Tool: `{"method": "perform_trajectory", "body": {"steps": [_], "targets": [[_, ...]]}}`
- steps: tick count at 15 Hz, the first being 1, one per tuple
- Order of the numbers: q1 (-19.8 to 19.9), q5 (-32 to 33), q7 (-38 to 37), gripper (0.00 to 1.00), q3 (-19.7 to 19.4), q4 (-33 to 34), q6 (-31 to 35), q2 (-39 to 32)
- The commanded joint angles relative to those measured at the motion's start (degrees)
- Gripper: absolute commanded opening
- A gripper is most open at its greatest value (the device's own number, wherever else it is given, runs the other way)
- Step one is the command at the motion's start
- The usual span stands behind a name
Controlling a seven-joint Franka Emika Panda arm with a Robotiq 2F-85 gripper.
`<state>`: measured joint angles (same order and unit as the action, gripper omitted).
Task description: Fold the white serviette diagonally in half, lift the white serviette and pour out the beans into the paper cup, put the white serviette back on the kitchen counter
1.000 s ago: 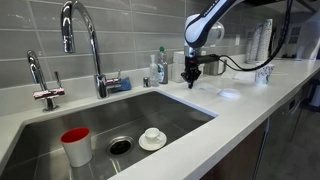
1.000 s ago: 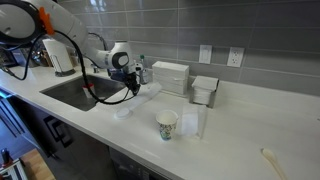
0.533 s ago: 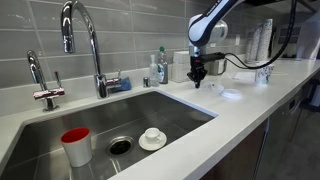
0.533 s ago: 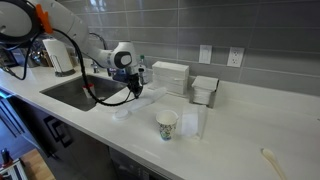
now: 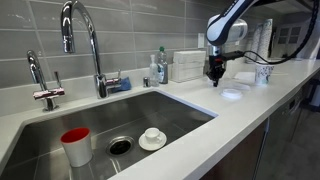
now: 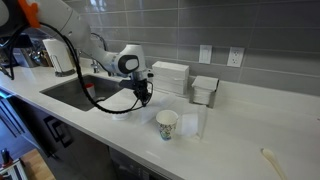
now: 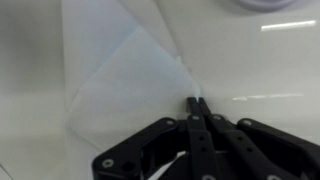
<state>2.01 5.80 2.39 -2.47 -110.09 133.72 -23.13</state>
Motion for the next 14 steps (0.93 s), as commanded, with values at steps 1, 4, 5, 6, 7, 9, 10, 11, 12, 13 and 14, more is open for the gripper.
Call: {"method": "perform_trajectory", "body": {"steps": [1,4,5,6,7,9,10,11,12,13,14], "targets": [[3.0,0.8,5.0,0.0,-1.3,-6.8,6.3,1.8],[4.6,0.6,8.6,0.0,-1.7,-8.9,8.7,3.2],[4.7,0.8,8.5,0.0,-2.0,-9.1,8.6,3.6],[5.0,0.8,9.2,0.0,-2.0,-9.5,8.5,4.1],[5.0,1.0,9.0,0.0,-2.3,-9.6,8.1,4.7],[5.1,0.4,9.0,0.0,-2.3,-9.5,7.2,5.6],[5.2,0.2,8.8,0.0,-2.3,-9.3,7.1,5.8],[5.2,-0.3,8.7,0.0,-2.1,-8.8,6.8,5.8],[5.2,-0.8,8.5,0.0,-1.9,-8.4,6.6,5.7],[5.0,-0.8,8.0,0.0,-1.9,-7.9,6.5,5.7],[5.0,-1.3,8.1,0.0,-1.6,-7.5,6.1,5.7]]}}
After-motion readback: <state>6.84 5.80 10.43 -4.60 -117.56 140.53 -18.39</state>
